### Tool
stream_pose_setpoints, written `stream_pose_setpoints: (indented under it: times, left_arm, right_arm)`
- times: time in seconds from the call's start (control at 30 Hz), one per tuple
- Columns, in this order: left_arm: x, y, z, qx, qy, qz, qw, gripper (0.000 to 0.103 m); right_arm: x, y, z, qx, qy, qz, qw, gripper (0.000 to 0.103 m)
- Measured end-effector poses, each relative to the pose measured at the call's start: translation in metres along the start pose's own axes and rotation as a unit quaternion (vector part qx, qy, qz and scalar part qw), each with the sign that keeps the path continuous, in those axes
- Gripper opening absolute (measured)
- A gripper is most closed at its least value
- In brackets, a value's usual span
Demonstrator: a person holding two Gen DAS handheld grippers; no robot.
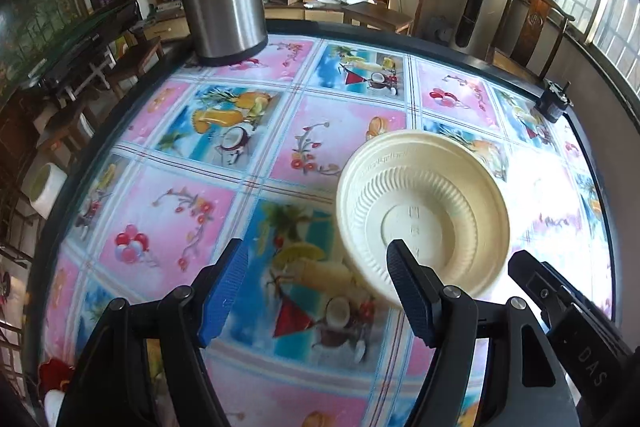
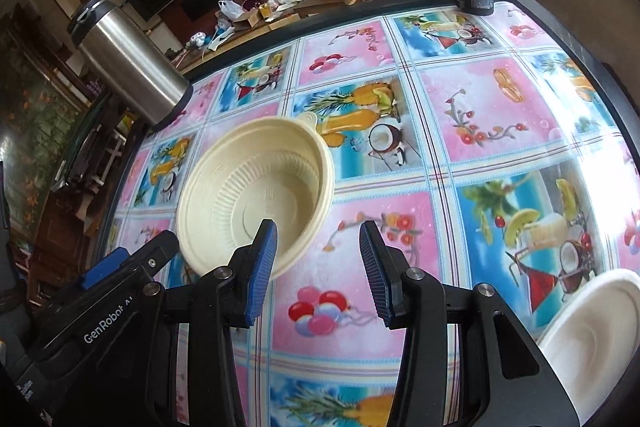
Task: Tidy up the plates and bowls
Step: 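Move both grippers to the rim of the beige ribbed bowl, then close both grippers on the beige bowl's rim, then carry the beige bowl with both grippers over the stacked white bowl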
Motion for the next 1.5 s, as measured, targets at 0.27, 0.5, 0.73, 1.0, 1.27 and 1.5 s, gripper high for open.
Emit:
stream_pose_setpoints:
  times: [0.27, 0.5, 0.73, 1.0, 1.27, 1.5]
  left_arm:
    - [0.009, 0.003, 0.029, 0.004, -0.021, 0.0, 0.9998, 0.072]
    - [0.007, 0.0, 0.041, 0.03, -0.032, 0.009, 0.999, 0.041]
    - [-0.009, 0.005, 0.042, -0.004, -0.051, 0.0, 0.9987, 0.016]
    - [-0.039, 0.007, 0.007, -0.019, -0.042, 0.001, 0.9989, 0.015]
    - [-0.076, -0.003, -0.04, -0.027, -0.028, -0.005, 0.9992, 0.015]
    - [-0.109, -0.022, -0.073, -0.019, -0.009, -0.017, 0.9996, 0.015]
  right_arm:
    - [0.009, -0.001, 0.032, -0.001, -0.019, 0.007, 1.0, 0.043]
    - [0.012, -0.007, 0.045, -0.001, -0.013, -0.021, 1.0, 0.015]
    - [0.0, -0.011, 0.032, 0.014, -0.015, -0.043, 0.999, 0.014]
    - [-0.024, -0.006, 0.001, 0.028, -0.008, -0.039, 0.999, 0.014]
    - [-0.066, -0.011, -0.045, 0.044, -0.003, -0.056, 0.997, 0.014]
    - [-0.107, -0.021, -0.078, 0.054, -0.003, -0.069, 0.996, 0.014]
Point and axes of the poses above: each gripper's, at about its wrist camera, not at the fingertips, and z roughly the way its jaws point, y to its right, x to its top, the point moved 9 cm from there along z, roughly the way its jaws point, and after that the axes turned 11 degrees about z, right-handed, at the moved point
